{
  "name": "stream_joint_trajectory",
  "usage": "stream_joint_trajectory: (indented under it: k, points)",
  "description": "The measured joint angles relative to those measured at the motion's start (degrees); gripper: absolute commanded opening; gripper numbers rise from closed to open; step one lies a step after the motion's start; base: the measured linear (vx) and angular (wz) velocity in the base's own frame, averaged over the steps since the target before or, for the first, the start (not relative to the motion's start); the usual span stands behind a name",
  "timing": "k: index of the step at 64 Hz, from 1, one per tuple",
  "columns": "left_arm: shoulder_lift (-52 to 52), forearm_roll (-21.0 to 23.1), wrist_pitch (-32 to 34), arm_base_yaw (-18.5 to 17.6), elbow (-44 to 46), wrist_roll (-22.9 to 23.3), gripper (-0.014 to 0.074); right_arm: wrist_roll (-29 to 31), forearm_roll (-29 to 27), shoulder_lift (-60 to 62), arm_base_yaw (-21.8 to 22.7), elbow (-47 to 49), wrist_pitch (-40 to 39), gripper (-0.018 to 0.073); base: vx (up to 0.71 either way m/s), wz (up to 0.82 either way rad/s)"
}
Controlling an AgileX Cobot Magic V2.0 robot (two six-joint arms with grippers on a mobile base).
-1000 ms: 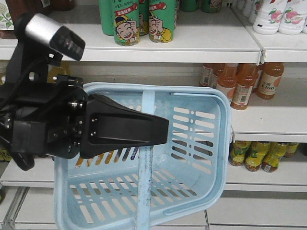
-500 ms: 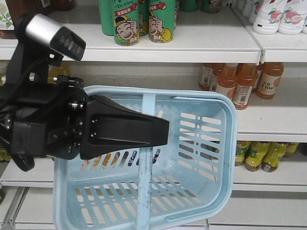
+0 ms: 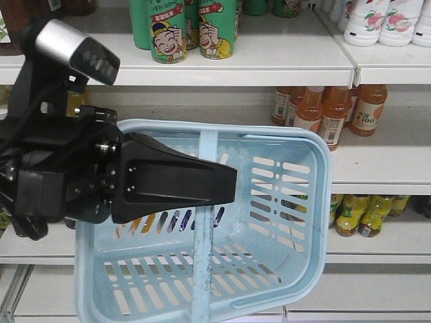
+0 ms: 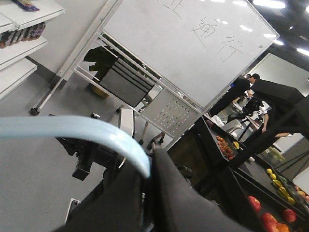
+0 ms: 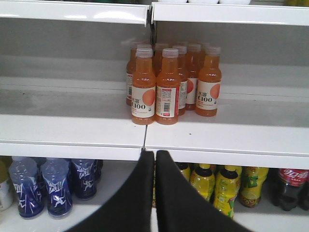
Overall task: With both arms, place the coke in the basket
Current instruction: 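Drive the base to another shelf while holding the basket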
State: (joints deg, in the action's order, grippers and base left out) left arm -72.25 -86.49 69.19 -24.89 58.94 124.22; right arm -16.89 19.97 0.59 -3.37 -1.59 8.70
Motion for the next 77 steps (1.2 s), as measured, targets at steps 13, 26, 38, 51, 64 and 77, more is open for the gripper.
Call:
stream_joint_trajectory:
  k: [13,26,38,51,64,77]
  points:
    - [0.0,0.0,-0.05,0.0,0.0,0.0,-0.0008,0.0,0.0,0.0,0.0,0.0,0.0,-0.0005,-0.04,-0.18]
    - [0.0,0.0,-0.05,0.0,0.0,0.0,-0.0006,0.0,0.0,0.0,0.0,0.0,0.0,-0.0005,-0.04,-0.31]
    - [0.0,0.0,-0.05,0.0,0.0,0.0,-0.0006,0.0,0.0,0.0,0.0,0.0,0.0,-0.0005,-0.05,-0.44]
    - [0.0,0.0,-0.05,0.0,0.0,0.0,-0.0006,0.0,0.0,0.0,0.0,0.0,0.0,-0.0005,-0.06,-0.57]
    - [0.0,0.0,-0.05,0.0,0.0,0.0,-0.0006,0.0,0.0,0.0,0.0,0.0,0.0,-0.0005,-0.07,-0.64]
    - [0.0,0.0,-0.05,0.0,0.0,0.0,-0.0006,0.0,0.0,0.0,0.0,0.0,0.0,-0.0005,-0.08,-0.66]
